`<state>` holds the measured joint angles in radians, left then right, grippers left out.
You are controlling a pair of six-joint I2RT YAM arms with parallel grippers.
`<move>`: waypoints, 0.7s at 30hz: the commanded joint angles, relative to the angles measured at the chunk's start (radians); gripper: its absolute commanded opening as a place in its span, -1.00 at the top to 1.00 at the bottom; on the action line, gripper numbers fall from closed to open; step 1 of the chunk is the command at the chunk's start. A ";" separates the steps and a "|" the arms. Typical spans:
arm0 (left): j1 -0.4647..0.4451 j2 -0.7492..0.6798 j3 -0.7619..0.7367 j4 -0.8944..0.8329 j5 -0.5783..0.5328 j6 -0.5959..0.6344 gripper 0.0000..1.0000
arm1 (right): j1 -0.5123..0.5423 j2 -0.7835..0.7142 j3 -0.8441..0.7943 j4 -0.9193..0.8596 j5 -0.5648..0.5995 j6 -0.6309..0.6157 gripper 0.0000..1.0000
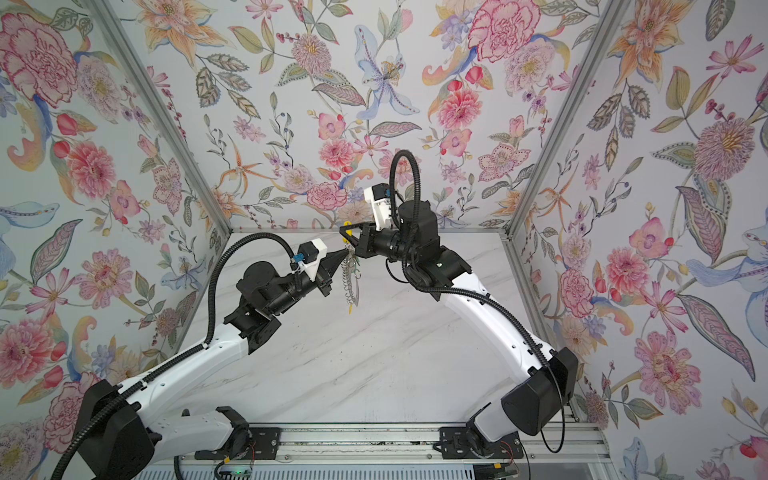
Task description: Remove the keys from the keyring
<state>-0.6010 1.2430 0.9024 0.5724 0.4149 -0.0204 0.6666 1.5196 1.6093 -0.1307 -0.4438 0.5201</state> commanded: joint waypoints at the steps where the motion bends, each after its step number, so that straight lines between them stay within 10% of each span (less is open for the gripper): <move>1: 0.004 0.036 0.007 -0.054 0.064 -0.037 1.00 | 0.044 0.001 0.091 0.060 -0.044 -0.029 1.00; 21: 0.053 -0.006 -0.043 0.087 0.132 -0.125 1.00 | 0.118 0.065 0.182 -0.121 -0.153 -0.092 1.00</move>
<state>-0.5522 1.2236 0.8879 0.6685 0.5152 -0.1139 0.7315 1.5719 1.7489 -0.2771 -0.4679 0.4332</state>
